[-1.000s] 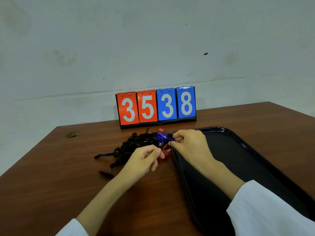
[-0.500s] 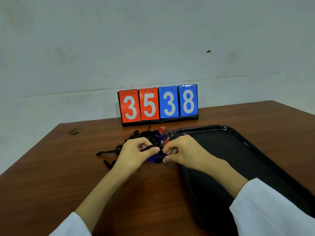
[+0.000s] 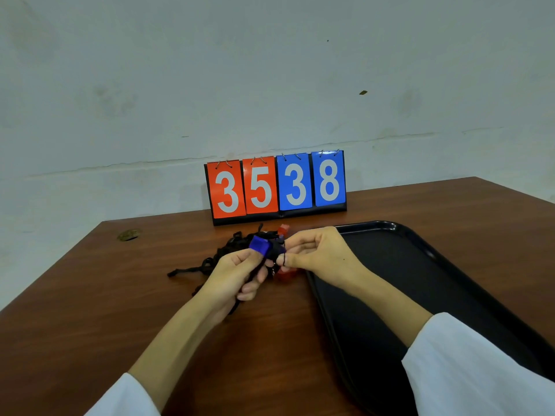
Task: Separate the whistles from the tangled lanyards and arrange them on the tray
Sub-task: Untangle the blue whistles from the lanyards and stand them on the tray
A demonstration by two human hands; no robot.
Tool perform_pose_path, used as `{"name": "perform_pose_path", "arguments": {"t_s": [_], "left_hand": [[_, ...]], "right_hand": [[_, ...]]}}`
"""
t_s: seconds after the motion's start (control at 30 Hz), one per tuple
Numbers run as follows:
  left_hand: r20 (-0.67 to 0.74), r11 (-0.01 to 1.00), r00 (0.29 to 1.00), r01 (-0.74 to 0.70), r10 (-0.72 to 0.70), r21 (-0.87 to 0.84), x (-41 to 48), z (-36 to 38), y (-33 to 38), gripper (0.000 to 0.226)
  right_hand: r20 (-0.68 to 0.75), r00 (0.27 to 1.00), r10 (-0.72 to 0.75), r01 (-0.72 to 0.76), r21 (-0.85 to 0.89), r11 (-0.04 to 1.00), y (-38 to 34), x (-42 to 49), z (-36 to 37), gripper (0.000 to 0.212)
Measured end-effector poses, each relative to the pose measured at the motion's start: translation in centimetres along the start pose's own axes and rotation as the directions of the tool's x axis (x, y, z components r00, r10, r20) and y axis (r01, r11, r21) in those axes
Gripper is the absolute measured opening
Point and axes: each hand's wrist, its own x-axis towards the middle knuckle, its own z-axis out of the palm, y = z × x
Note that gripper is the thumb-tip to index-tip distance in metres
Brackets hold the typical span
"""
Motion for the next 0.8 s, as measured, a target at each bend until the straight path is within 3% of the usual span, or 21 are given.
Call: {"name": "perform_pose_path", "arguments": {"t_s": [0.13,0.23,0.37,0.57,0.8], "left_hand": [[-0.005,0.998,0.999,-0.049,0.049,0.033,0.0,0.7,-0.2,0.026],[-0.011,0.970,0.993,-0.114,0.119,0.213,-0.1,1.6,-0.7,0.026],[0.023,0.876,0.983,-0.174,0.184,0.449,-0.4,2.7,-0.9,0.022],[-0.032,0.762,0.932,-0.275,0.361,0.586,-0.6,2.6,-0.9,0.020],[-0.041,0.729,0.914,-0.294,0.404,0.618,-0.1,0.9,0.4,0.017]], "right_hand": [[-0.177,0.984,-0.005,-0.004,-0.050,0.999,0.2,0.1,0.0,0.020],[-0.317,0.948,-0.011,-0.017,-0.086,0.996,0.5,0.2,-0.2,0.018],[-0.396,0.914,-0.085,-0.051,-0.319,0.946,1.0,0.2,-0.4,0.021],[-0.213,0.962,-0.172,-0.009,-0.654,0.756,1.7,0.1,-0.2,0.027],[0.140,0.978,-0.153,0.207,-0.661,0.722,1.4,-0.1,0.6,0.028]]}}
